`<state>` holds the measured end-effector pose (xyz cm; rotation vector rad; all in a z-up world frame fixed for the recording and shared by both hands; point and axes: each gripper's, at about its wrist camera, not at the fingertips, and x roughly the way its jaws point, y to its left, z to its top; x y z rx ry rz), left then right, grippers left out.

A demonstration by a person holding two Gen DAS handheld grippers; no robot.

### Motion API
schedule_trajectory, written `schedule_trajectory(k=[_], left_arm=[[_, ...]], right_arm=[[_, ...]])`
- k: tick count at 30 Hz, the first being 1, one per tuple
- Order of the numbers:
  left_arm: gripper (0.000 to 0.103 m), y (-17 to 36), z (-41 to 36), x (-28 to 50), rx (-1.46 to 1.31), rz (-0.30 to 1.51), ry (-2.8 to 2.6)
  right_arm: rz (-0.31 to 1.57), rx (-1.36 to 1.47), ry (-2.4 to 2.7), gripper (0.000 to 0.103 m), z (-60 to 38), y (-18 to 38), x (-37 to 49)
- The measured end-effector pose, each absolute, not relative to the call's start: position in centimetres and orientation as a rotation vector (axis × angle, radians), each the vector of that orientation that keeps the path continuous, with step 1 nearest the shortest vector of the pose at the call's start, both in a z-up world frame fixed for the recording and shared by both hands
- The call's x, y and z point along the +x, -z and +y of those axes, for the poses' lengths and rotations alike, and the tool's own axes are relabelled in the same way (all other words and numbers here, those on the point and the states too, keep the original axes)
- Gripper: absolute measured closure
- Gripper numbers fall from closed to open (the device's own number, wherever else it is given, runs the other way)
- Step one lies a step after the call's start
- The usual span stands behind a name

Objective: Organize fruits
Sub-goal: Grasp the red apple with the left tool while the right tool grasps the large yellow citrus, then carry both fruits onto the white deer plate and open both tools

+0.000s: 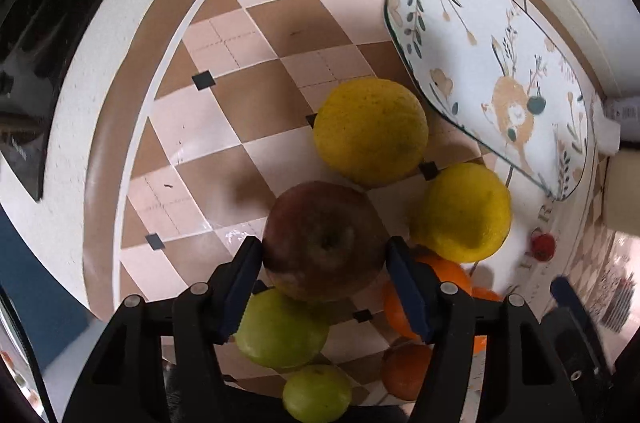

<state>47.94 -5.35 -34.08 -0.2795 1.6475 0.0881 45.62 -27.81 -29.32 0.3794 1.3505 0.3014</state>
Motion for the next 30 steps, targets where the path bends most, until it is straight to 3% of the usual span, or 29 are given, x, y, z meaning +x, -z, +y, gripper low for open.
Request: schedule_trajectory(k=[8,12,24,30], left_arm=[[0.039,33.2,-3.7,47.6,-0.238,1.666,-0.093],[0.038,33.8,-4.3,48.0,-0.197,1.695,-0.112],[0.04,32.8,-6.9,49.3,-0.152,1.648,-0.074],[0.04,29.1,-8.5,49.9,-0.153,1.603,0.015]], right_arm=[[1.436,0.416,-0.383,0.007,-24.2,32.5,49.7],[1.527,0.486,-0.432,0.035,-23.2,35.7,51.1],[1.576,0.363,-0.369,0.036,-26.0,35.8,50.1],[1.56,0.343,-0.322,0.037,-25.1,36.5,50.1]])
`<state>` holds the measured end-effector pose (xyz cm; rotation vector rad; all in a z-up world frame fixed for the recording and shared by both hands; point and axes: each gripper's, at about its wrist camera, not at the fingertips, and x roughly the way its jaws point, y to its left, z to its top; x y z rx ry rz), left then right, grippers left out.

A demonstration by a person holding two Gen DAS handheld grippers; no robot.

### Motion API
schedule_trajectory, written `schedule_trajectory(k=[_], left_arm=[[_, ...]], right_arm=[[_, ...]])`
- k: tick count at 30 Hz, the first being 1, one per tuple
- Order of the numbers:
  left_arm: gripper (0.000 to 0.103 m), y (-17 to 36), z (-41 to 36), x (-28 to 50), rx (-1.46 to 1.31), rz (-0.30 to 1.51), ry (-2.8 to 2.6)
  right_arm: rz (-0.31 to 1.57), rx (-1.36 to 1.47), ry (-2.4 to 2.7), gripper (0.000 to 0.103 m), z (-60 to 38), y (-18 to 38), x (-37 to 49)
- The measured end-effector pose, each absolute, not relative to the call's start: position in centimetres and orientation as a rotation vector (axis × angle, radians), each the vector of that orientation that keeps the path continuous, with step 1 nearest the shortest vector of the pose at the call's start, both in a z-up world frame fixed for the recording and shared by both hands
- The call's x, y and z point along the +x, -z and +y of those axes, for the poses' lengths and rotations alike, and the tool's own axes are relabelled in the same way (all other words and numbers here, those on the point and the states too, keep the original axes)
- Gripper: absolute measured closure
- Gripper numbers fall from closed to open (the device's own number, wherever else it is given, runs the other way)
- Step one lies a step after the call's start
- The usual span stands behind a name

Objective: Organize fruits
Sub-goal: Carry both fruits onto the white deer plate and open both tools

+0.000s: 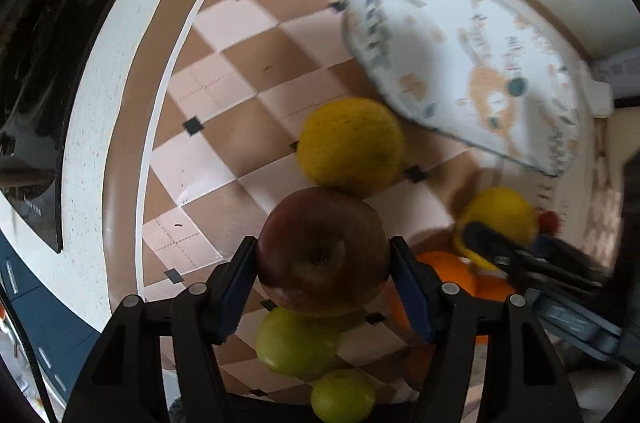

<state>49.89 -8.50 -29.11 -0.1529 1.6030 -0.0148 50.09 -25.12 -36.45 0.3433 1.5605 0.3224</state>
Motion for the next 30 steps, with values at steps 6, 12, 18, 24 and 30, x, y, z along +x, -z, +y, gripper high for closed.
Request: schedule_trajectory(k=[6,12,18,24,30], left_arm=[[0.04,22.9,-8.9,52.3,-0.243,1.49,0.074],[0.04,22.2,-11.0,57.2,-0.277,1.461,0.15],[0.04,26.4,-13.8,63.9,-0.264,1.508,0.133],[0.04,30.9,-14.5,66.4,-0.337,1.664,0.183],[0.04,32.4,-15.1,67.2,-0.292,1.704,0.178]], right_arm=[[1.493,0.431,-0.34,0.037,-27.2,34.3,49.9],[1.407,0.408,-0.303,0.037,-29.7,31.6,54.6],[1.395,0.327,-0.297,0.037,-30.4,31.6,60.9],[1.448,0.259,-0.31,0.037,-30.6,34.0,64.4],[1.479,0.302,-0.331,0.037,-31.3,35.6,65.6]])
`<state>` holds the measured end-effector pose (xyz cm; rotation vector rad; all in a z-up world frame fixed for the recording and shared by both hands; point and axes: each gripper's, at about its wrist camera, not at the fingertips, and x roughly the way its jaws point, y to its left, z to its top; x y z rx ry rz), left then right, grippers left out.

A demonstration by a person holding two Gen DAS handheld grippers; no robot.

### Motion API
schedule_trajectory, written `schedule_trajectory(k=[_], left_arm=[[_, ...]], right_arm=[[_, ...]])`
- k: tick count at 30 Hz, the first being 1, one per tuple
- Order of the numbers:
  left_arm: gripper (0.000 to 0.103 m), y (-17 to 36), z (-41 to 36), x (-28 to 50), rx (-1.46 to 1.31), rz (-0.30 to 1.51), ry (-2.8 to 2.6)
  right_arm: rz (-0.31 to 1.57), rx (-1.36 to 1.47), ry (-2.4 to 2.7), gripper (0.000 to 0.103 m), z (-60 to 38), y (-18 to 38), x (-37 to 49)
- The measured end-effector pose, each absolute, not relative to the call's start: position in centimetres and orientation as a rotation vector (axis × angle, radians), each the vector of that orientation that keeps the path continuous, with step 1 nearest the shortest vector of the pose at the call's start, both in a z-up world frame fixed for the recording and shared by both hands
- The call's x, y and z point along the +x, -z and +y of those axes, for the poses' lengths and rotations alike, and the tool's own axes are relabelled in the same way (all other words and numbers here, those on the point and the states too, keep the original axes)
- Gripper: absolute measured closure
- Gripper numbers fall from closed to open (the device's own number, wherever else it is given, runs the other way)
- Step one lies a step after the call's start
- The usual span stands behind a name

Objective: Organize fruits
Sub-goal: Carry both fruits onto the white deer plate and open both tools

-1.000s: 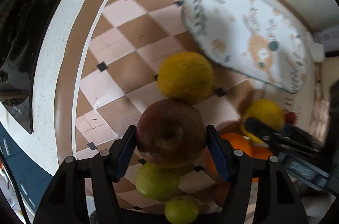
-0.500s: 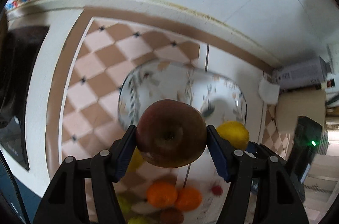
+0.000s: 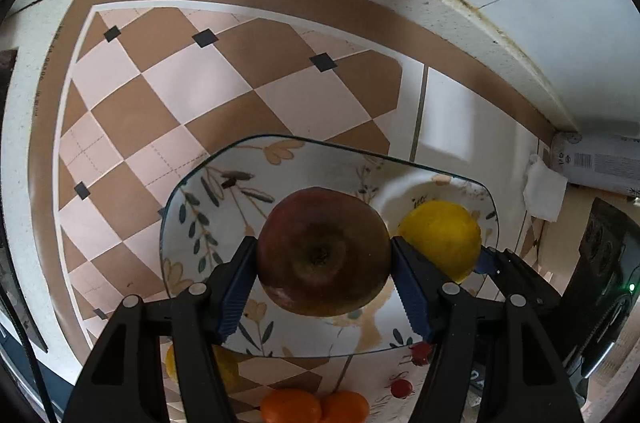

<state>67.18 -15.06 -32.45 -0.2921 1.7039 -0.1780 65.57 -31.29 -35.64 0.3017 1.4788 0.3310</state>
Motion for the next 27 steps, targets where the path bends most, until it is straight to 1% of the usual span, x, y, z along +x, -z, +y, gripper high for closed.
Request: schedule_trajectory(k=[3,4,5,6,7,11,13,14,15,18,21,27], left_arm=[[0.039,33.0,-15.1,67.6,-0.284,1.714,0.173],[0.039,33.2,-15.1,67.6,-0.28,1.721,0.165],[0.039,33.3,-14.9,67.6,-0.283,1.73,0.157],[0.039,33.5,-14.8,67.6,-0.287,1.735,0.153],[0.039,33.7,-14.7,67.5,-0.289,1.741,0.152],[0.039,34.2,-14.8,67.3,-0.275,1.735,0.159],[0.038,34.0,-15.1,67.3,-0.245,1.716,0.159],[0.037,34.0,-15.2,67.3,-0.239,1.707,0.154],[0.031,33.9,-15.2,67.3,-0.232,1.702,0.148],[0.025,33.5,-15.2,67.2,-0.199,1.676,0.125],[0.021,32.9,-14.6,66.9,-0.182,1.656,0.1],[0.021,30.2,-13.4,64.9,-0.108,1.538,0.024]], right_arm=[[1.497,0.308,-0.346,0.036,-31.7,35.8,65.9],[1.499,0.313,-0.348,0.034,-31.7,35.9,66.0],[1.499,0.322,-0.349,0.031,-31.8,35.9,66.2],[1.495,0.339,-0.343,0.02,-32.2,35.7,66.2],[1.494,0.351,-0.333,0.014,-32.5,35.6,66.3],[1.486,0.377,-0.306,0.014,-33.7,35.4,66.4],[1.497,0.36,-0.286,0.011,-34.1,35.7,66.2],[1.5,0.365,-0.285,0.011,-34.2,35.8,66.1],[1.493,0.375,-0.28,0.011,-34.5,35.7,66.0],[1.475,0.378,-0.261,0.011,-35.0,35.1,65.6],[1.427,0.304,-0.211,0.011,-35.2,33.6,65.0],[1.353,0.128,-0.097,0.011,-33.9,29.7,62.9]])
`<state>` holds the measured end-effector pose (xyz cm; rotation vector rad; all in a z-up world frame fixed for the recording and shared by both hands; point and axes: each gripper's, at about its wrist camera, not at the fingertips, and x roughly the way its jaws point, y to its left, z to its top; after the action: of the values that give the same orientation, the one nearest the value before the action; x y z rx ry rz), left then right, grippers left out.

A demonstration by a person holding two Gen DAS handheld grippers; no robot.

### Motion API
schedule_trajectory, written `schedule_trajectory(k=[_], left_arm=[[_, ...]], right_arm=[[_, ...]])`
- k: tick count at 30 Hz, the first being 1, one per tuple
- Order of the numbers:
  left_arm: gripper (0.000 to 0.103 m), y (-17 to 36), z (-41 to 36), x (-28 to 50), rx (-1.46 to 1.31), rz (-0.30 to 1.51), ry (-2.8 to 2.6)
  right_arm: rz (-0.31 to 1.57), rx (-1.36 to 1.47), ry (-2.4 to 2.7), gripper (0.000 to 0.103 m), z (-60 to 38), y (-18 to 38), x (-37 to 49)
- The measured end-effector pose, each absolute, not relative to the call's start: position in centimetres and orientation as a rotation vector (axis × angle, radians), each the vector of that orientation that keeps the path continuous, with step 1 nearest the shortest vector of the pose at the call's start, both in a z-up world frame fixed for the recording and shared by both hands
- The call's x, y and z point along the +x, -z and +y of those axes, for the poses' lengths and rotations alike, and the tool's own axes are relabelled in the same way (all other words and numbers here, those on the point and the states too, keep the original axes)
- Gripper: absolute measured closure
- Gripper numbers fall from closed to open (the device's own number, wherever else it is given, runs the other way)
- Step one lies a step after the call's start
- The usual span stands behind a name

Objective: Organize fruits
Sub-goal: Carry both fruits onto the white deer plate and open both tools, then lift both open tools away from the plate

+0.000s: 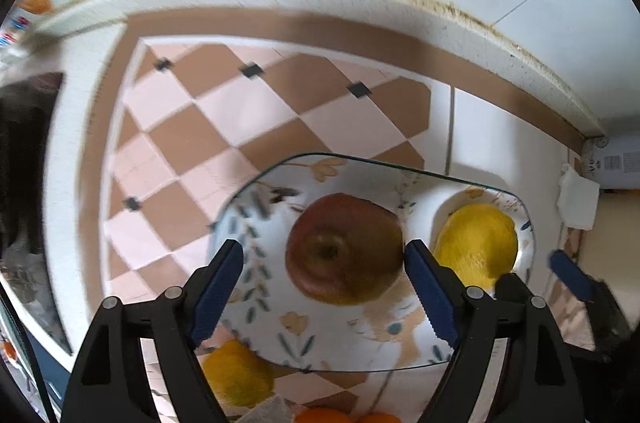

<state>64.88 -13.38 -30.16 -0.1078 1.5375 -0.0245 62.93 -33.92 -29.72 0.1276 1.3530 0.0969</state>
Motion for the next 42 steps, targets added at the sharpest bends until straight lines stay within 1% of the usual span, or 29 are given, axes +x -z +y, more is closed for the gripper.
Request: schedule_trajectory(k=[3,11,16,21,28,33,42], left_arm=[[0.021,28.6,-12.7,63.2,-0.047,1.488,-0.016],[0.021,24.5,-11.1,57.1,0.054,1.361,-0.03],[0.021,21.4,-10.0,53.6,0.058,1.285,-0.007],[0.021,18.1,-9.6,49.5,0.061,1.201,0.035],[0.021,14.7,-9.1,44.8,0.07,1.106,0.05],[0.021,13.1,-8.7,42.2,0.055,1.037,0.061],[0.021,11.1,-8.8,38.8,0.027,0.973,0.098]], right_arm=[[1.349,0.077,-0.048,0.011,-33.3,28.7,61.3],[1.322,0.115,0.017,0.011,-32.0,26.9,55.6],[1.256,0.118,0.023,0.011,-30.5,23.9,51.9],[1.169,0.102,0.031,0.011,-29.8,19.6,48.0],[1.08,0.099,0.032,0.011,-29.1,15.8,43.5],[1.033,0.095,0.028,0.011,-28.3,13.4,39.9],[0.986,0.11,0.033,0.011,-27.8,11.5,36.5]])
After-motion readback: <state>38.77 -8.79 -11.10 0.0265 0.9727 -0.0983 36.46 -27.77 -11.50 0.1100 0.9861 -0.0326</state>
